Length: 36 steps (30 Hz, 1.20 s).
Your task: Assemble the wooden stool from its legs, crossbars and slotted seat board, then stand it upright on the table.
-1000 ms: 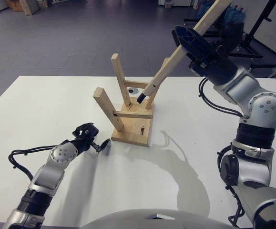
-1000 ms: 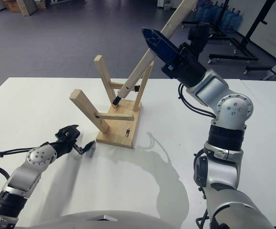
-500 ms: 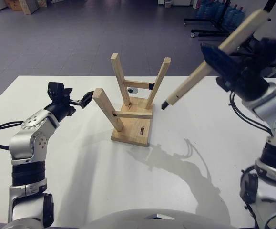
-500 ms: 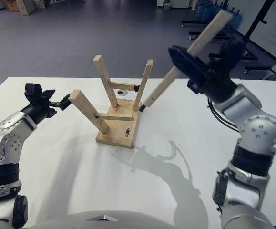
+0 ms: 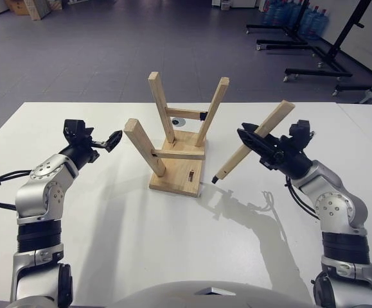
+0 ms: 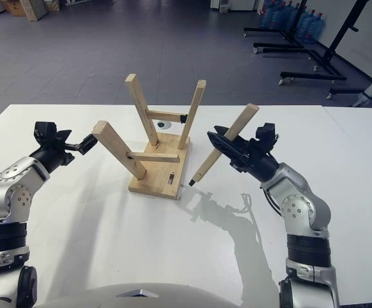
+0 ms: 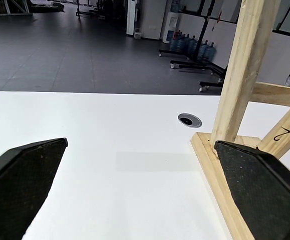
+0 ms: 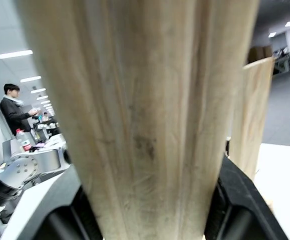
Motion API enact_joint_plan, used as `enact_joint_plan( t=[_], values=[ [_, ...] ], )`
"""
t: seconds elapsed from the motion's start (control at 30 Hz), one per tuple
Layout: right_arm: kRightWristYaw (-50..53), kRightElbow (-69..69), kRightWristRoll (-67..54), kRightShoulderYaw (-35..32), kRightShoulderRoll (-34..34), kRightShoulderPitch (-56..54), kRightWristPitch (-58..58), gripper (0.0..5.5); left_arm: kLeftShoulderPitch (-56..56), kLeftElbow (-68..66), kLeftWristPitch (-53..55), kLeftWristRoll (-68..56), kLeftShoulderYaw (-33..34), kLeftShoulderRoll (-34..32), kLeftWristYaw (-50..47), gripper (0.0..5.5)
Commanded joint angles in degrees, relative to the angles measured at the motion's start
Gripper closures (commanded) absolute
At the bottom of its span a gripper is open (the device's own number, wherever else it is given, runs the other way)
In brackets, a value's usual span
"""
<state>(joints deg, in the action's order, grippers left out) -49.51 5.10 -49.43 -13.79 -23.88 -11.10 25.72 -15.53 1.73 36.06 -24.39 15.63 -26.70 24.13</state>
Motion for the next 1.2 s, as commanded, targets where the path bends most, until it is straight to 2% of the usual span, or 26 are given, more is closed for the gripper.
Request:
enact_joint_plan(
  t=[0.03,0.27,0.47,0.6,0.77,1.2],
  values=[
    [-0.2,-5.2,5.5,1.1,1.9,-2.4,-5.9,3.44,1.0,-1.3,-1.1,1.0,-0.4,-0.5,0.4,0.1],
    [3.4,-7.5,8.1,3.3,4.2,-4.2,-4.1,3.44,1.7,-1.8,-1.5,1.1,-0.3,-0.3,0.6,0.1],
    [9.7,-1.9,12.1,4.8,3.1,-4.7,-1.7,3.44,1.8,-1.9,-1.6,1.2,-0.4,-0.6,0.9,0.1],
    [8.9,-2.2,15.3,6.0,4.9,-4.4,-7.8,3.44,1.5,-2.6,-1.9,1.6,-0.9,-0.5,1.0,0.1],
    [3.0,-3.1,8.5,5.1,7.2,-4.6,-6.3,3.44,1.3,-3.0,-2.2,2.1,-1.3,-0.5,1.2,0.1],
    [-11.9,-15.4,11.3,7.9,12.2,-6.5,-19.4,3.44,0.8,-3.6,-3.2,3.4,-3.2,-0.7,2.4,0.1]
  ],
)
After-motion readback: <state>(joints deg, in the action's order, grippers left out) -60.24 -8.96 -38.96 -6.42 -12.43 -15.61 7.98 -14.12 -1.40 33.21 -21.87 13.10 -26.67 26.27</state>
